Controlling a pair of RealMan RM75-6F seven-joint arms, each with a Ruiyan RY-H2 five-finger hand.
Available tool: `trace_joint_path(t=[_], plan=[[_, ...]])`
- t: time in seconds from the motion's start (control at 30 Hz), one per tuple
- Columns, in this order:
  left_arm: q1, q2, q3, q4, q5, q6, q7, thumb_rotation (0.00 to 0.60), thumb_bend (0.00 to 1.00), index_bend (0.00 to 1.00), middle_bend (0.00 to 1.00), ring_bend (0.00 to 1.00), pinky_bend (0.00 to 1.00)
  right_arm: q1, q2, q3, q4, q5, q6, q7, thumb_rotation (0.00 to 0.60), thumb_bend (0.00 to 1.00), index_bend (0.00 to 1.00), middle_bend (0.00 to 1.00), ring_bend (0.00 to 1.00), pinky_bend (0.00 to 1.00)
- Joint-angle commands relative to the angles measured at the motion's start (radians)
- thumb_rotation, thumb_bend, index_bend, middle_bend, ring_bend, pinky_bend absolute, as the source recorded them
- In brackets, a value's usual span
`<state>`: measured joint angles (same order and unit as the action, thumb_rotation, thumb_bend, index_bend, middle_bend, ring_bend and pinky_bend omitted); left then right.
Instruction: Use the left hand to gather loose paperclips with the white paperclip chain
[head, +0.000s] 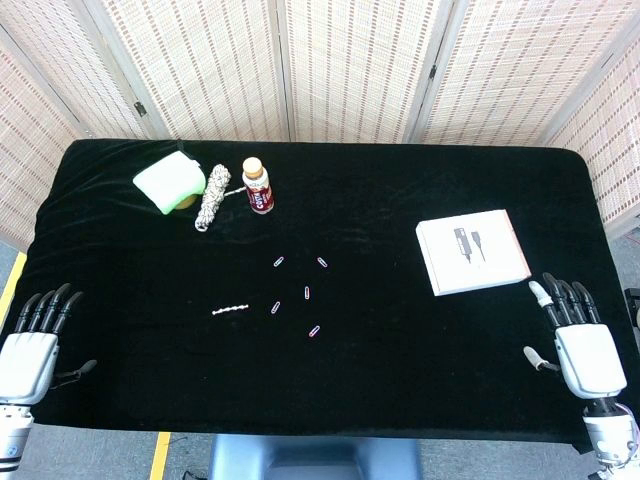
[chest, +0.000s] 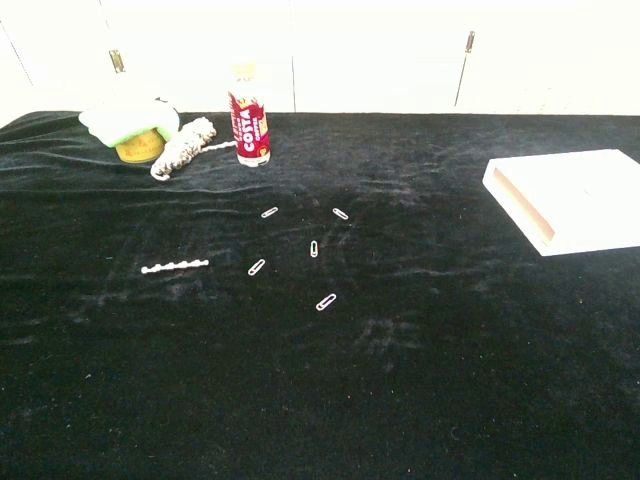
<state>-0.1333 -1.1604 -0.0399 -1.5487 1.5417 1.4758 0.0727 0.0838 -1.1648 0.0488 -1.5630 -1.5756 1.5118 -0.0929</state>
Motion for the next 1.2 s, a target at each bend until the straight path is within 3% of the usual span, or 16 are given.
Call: trace_joint_path(t=[0.03, 0.27, 0.33, 0.4, 0.47, 0.53, 0.57, 0.63, 0.7, 0.77, 0.97, 1.2], plan=[[-0.003, -0.002, -0.001, -0.001, -0.003, -0.005, 0.010, 0.600, 0.09, 0.00, 0.00, 0.00, 0.01, 0.003, 0.000, 0.000, 0.001, 0.004, -0.006, 0.001, 0.600, 0.21, 0.00, 0.00, 0.00, 0.00], [-0.030, 0.000, 0.033, -0.022, 0.035, -0.062, -0.018, 0.600, 0.09, 0.00, 0.00, 0.00, 0.06, -0.027, 0.012, -0.012, -0.002, -0.035, 0.062, 0.033, 0.600, 0.21, 0.00, 0.00, 0.00, 0.00], [-0.042, 0.001, 0.039, -0.033, 0.030, -0.094, -0.016, 0.600, 0.09, 0.00, 0.00, 0.05, 0.12, -0.035, 0.014, -0.013, -0.002, -0.043, 0.081, 0.043, 0.600, 0.21, 0.00, 0.00, 0.00, 0.00], [-0.067, 0.003, 0.038, -0.049, 0.033, -0.131, 0.003, 0.600, 0.09, 0.00, 0.05, 0.17, 0.25, -0.039, 0.013, -0.010, -0.001, -0.045, 0.092, 0.040, 0.600, 0.21, 0.00, 0.00, 0.00, 0.00], [-0.093, -0.019, 0.020, -0.049, 0.043, -0.141, 0.004, 0.600, 0.09, 0.00, 0.18, 0.37, 0.46, -0.040, 0.006, -0.009, -0.001, -0.061, 0.108, 0.025, 0.600, 0.21, 0.00, 0.00, 0.00, 0.00], [-0.120, -0.046, -0.001, -0.047, 0.038, -0.156, -0.043, 0.600, 0.09, 0.03, 0.43, 0.64, 0.72, -0.044, -0.004, -0.018, 0.003, -0.091, 0.124, 0.003, 0.600, 0.21, 0.00, 0.00, 0.00, 0.00], [-0.128, -0.058, -0.013, -0.048, 0.028, -0.159, -0.054, 0.600, 0.09, 0.10, 0.59, 0.79, 0.85, -0.046, -0.007, -0.025, 0.006, -0.106, 0.129, -0.004, 0.600, 0.21, 0.00, 0.00, 0.00, 0.00], [-0.145, -0.086, -0.036, -0.046, 0.012, -0.163, -0.048, 0.600, 0.10, 0.23, 0.79, 0.95, 0.97, -0.050, -0.011, -0.038, 0.010, -0.138, 0.142, -0.011, 0.600, 0.21, 0.00, 0.00, 0.00, 0.00], [-0.168, -0.119, -0.061, -0.048, -0.021, -0.185, -0.025, 0.600, 0.14, 0.32, 0.93, 1.00, 1.00, -0.059, -0.014, -0.053, 0.021, -0.179, 0.171, -0.010, 0.600, 0.21, 0.00, 0.00, 0.00, 0.00], [-0.193, -0.140, -0.075, -0.070, -0.089, -0.250, -0.008, 0.600, 0.17, 0.37, 0.99, 1.00, 1.00, -0.073, -0.018, -0.064, 0.039, -0.221, 0.214, -0.014, 0.600, 0.21, 0.00, 0.00, 0.00, 0.00], [-0.246, -0.316, -0.132, -0.061, -0.270, -0.284, 0.177, 0.600, 0.23, 0.50, 1.00, 1.00, 1.00, -0.121, -0.021, -0.076, 0.104, -0.301, 0.370, 0.073, 0.600, 0.21, 0.00, 0.00, 0.00, 0.00], [-0.336, -0.487, -0.191, -0.019, -0.428, -0.336, 0.315, 0.600, 0.24, 0.50, 1.00, 1.00, 1.00, -0.128, 0.010, -0.060, 0.130, -0.253, 0.396, 0.216, 0.600, 0.21, 0.00, 0.00, 0.00, 0.00]])
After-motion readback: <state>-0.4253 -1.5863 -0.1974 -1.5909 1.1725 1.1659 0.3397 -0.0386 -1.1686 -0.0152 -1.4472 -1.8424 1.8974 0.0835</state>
